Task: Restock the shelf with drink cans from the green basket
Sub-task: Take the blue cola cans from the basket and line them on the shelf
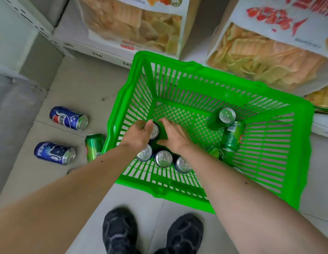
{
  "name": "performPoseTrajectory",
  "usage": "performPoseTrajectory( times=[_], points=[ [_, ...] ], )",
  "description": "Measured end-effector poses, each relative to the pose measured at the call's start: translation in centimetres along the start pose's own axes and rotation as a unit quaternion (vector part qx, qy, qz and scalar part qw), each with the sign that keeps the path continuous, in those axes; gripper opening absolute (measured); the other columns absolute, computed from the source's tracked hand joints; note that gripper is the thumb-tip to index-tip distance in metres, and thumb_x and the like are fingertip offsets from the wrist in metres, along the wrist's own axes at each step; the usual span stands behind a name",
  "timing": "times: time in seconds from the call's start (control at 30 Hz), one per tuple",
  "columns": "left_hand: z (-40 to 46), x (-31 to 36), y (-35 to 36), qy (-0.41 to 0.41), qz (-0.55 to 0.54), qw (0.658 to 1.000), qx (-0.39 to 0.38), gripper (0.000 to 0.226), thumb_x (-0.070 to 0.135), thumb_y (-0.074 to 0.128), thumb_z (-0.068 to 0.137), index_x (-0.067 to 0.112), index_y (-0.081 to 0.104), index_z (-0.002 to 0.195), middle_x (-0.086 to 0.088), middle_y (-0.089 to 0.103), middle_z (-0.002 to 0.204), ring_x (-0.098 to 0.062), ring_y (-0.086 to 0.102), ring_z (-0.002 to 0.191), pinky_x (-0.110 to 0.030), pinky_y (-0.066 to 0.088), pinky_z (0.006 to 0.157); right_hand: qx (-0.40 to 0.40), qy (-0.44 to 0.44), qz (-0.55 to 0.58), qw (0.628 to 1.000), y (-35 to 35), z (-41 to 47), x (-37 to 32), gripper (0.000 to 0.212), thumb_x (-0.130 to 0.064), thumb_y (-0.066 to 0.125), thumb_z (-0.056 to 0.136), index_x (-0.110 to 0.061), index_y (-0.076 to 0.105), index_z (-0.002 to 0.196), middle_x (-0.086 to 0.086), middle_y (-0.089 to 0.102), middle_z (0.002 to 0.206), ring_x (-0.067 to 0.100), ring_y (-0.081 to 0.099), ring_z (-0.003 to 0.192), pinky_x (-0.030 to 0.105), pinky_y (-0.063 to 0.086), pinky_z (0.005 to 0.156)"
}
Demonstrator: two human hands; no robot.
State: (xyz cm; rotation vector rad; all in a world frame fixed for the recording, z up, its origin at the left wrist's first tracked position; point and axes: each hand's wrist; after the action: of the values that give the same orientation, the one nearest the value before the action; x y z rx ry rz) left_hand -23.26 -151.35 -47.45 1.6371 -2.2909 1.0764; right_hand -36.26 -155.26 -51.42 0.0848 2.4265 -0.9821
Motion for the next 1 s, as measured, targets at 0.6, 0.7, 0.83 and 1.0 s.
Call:
performPoseTrajectory(
  times=[0.6,0.7,0.83,1.0],
  points=[
    [-3.3,4.2,-2.8,0.066,-0.013,0.997,-0.029,0.029,0.03,0.039,0.101,0.013,0.059,0.112,-0.009,0.061,0.108,-0.023,0.055,0.099,-0.033,0.041,0.087,-0.03,-0.034,0.173,0.984,-4.6,-3.7,0.6,0.082,-0.037,0.079,0.079,-0.029,0.033,0.147,0.003,0.046,0.149,0.021,0.045,0.135,0.044,0.037,0.113],
    [-6.6,7.8,-5.5,0.12,-0.036,0.991,-0.048,0.025,0.017,0.043,0.096,0.024,0.051,0.074,-0.006,0.05,0.085,-0.015,0.045,0.081,-0.03,0.034,0.07,-0.016,-0.041,0.231,0.972,-9.0,-7.3,-1.0,0.072,-0.043,0.082,0.073,-0.034,0.045,0.133,-0.006,0.061,0.132,0.009,0.056,0.123,0.043,0.042,0.109],
    [-12.3,13.5,-9.9,0.199,-0.025,0.977,-0.077,0.021,0.007,0.041,0.074,0.001,0.061,0.076,-0.018,0.058,0.069,-0.016,0.046,0.067,-0.041,0.041,0.066,0.016,-0.048,0.27,0.961,-15.7,-12.3,-3.9,0.081,-0.065,0.079,0.061,-0.034,0.049,0.13,-0.012,0.063,0.128,0.007,0.059,0.12,0.043,0.046,0.106],
    [-21.1,20.6,-15.8,0.272,-0.08,0.951,-0.12,0.049,-0.025,0.051,0.074,-0.001,0.063,0.114,-0.006,0.065,0.106,-0.008,0.058,0.1,-0.007,0.045,0.083,0.082,-0.056,0.311,0.945,-24.2,-19.7,-9.2,0.072,-0.052,0.085,0.063,-0.037,0.052,0.126,-0.006,0.065,0.125,0.011,0.062,0.116,0.041,0.049,0.104]
  ],
)
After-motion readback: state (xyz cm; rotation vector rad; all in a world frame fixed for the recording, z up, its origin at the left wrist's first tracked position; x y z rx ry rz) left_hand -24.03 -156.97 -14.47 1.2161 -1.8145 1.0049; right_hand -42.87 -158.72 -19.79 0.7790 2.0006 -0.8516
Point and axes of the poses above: each hand's wrist, its own z-axis towards the middle knuckle, its own y-axis out of the palm, x = y × z
